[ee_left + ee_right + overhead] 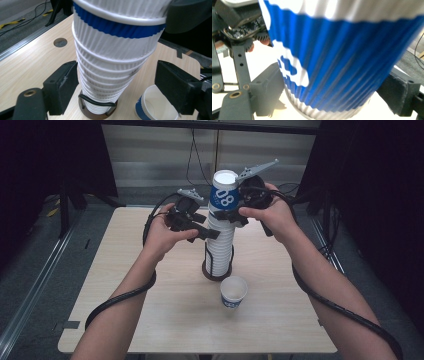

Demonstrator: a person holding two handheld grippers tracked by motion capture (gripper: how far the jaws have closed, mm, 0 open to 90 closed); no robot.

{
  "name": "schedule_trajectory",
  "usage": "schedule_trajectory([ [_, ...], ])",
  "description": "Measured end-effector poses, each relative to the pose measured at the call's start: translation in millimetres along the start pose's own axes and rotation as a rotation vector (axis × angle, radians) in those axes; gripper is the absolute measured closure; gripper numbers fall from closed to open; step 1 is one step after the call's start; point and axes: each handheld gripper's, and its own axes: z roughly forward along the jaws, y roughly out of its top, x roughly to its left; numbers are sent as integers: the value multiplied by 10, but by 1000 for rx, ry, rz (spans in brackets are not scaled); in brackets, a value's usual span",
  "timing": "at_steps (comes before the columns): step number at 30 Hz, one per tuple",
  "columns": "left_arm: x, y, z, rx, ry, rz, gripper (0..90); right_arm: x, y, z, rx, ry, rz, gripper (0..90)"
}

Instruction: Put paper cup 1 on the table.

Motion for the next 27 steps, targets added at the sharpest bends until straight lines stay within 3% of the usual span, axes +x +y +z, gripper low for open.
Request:
schedule_trajectory([
  [15,16,-27,-14,6,5,-4,189,13,21,31,-15,-10,57,145],
  [19,16,-34,-18,5,11,-7,190,4,42,-30,-48,-12,45,174],
  [27,10,-34,-40,5,19,-7,192,-6,25,-94,-50,-4,39,183],
])
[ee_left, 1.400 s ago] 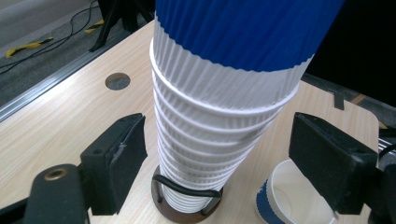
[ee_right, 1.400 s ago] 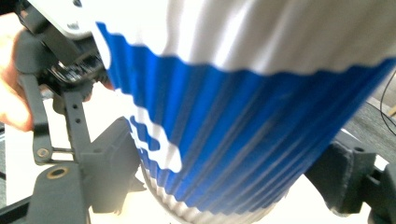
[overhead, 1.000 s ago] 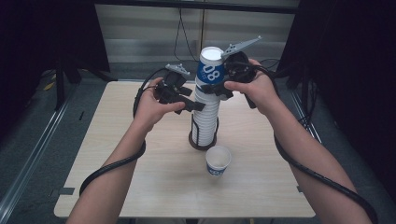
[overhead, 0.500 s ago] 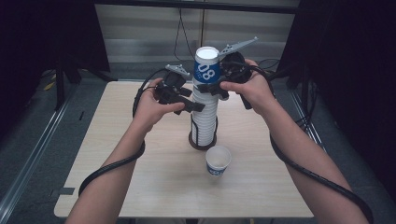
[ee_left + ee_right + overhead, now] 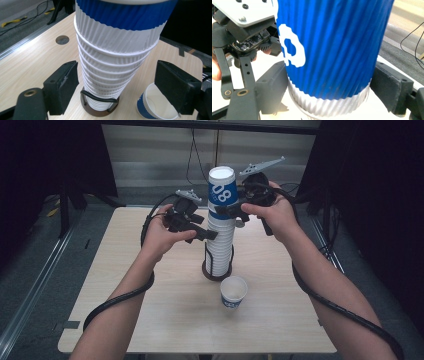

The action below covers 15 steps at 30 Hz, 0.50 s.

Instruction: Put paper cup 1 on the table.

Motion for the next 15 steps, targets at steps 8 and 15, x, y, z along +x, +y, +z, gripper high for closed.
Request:
schedule_trajectory([
  [8,2,2,-14,4,2,1,192,-5,-23,-13,-13,5,-3,186],
  [15,-18,16,-12,6,3,5,192,0,-45,-46,-59,3,10,194],
])
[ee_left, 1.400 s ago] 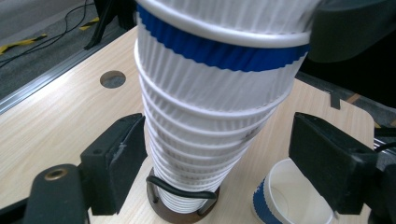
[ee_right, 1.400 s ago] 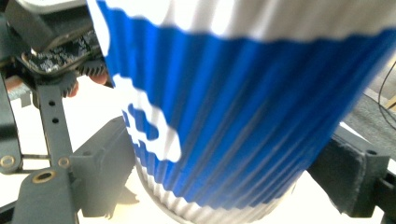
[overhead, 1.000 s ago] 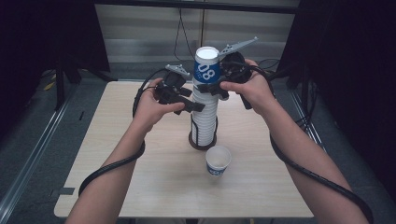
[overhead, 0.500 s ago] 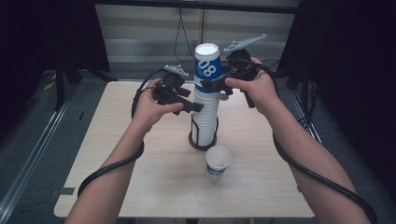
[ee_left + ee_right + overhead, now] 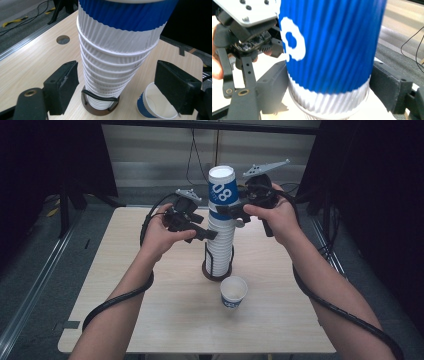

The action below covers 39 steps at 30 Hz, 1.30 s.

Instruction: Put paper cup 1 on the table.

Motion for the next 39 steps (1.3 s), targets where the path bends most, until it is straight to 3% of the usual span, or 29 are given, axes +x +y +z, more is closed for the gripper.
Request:
schedule_trajectory([
  [2,-8,4,5,-8,-1,0,192,-5,31,-39,-35,7,14,196],
  [7,-10,11,-2,-15,-1,-1,192,12,55,-64,-22,-6,-8,207],
  [16,2,4,2,-9,-1,-4,192,-1,67,-94,-77,7,10,217],
  [21,1,11,-27,-7,2,-2,192,3,27,-79,-34,-1,-19,205],
  [39,12,-16,17,2,-10,-5,192,23,-105,98,51,3,-1,120],
])
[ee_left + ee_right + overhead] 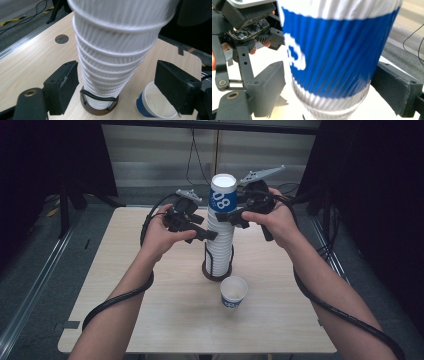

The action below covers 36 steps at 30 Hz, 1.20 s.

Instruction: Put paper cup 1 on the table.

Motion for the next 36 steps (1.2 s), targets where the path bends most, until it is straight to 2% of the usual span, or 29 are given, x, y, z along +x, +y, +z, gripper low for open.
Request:
schedule_trajectory([
  [3,5,-8,-5,0,2,-3,192,23,27,28,18,-10,-6,104],
  [6,11,-10,-6,-2,4,-2,192,43,63,66,27,-37,12,104],
  [9,12,-10,-9,-2,4,-2,192,70,111,82,5,-47,23,103],
  [11,13,-7,-18,2,0,-1,192,78,133,94,0,-54,46,102],
  [13,9,-10,-16,-5,0,-2,192,85,144,96,1,-69,33,154],
  [14,9,-11,-17,-6,0,-1,193,85,148,82,-20,-82,41,185],
  [15,7,-14,-16,-5,3,-1,192,78,156,68,-32,-73,60,190],
  [21,17,-26,-27,-2,5,-5,193,78,212,8,-24,-71,35,214],
  [27,18,-33,-35,-6,6,-8,193,57,321,-107,-88,-62,54,231],
  [32,13,-32,-41,-7,1,-7,193,58,405,-177,-71,-57,37,232],
  [36,13,-39,-42,-8,4,-16,193,41,447,-245,-98,-54,50,234],
])
